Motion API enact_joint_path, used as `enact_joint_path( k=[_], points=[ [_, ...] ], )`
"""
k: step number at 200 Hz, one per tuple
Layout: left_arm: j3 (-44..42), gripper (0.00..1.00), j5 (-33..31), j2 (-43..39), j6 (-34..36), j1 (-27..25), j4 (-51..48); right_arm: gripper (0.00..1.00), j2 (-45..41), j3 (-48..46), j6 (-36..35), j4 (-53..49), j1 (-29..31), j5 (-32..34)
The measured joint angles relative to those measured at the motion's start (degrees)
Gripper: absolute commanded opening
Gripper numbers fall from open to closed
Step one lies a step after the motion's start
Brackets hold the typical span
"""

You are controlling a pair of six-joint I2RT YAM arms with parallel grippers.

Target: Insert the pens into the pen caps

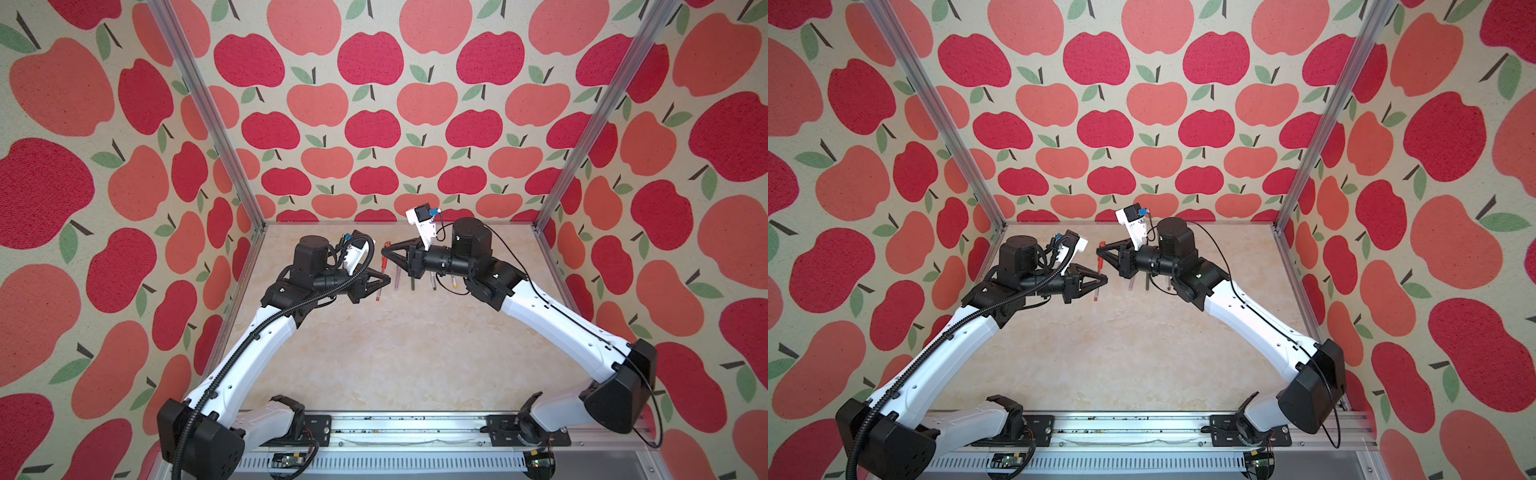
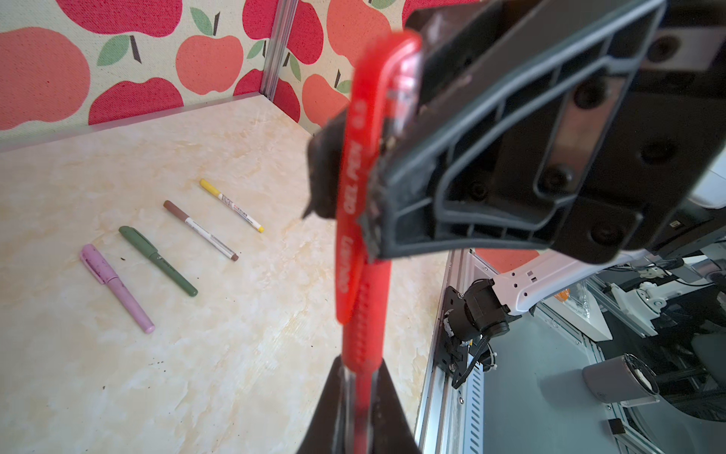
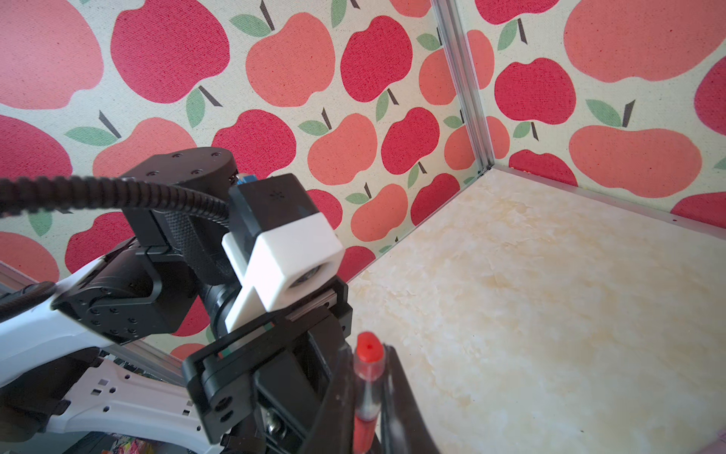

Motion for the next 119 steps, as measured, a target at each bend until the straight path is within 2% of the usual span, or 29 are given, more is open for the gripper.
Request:
enact_joint_path(
  k=[119],
  points=[
    [2.3,0.0,1.6,2.0,-1.3,0.3,0.3,0.07,-1.3,-5.6,4.1,9.7,0.0,2.4]
  ],
)
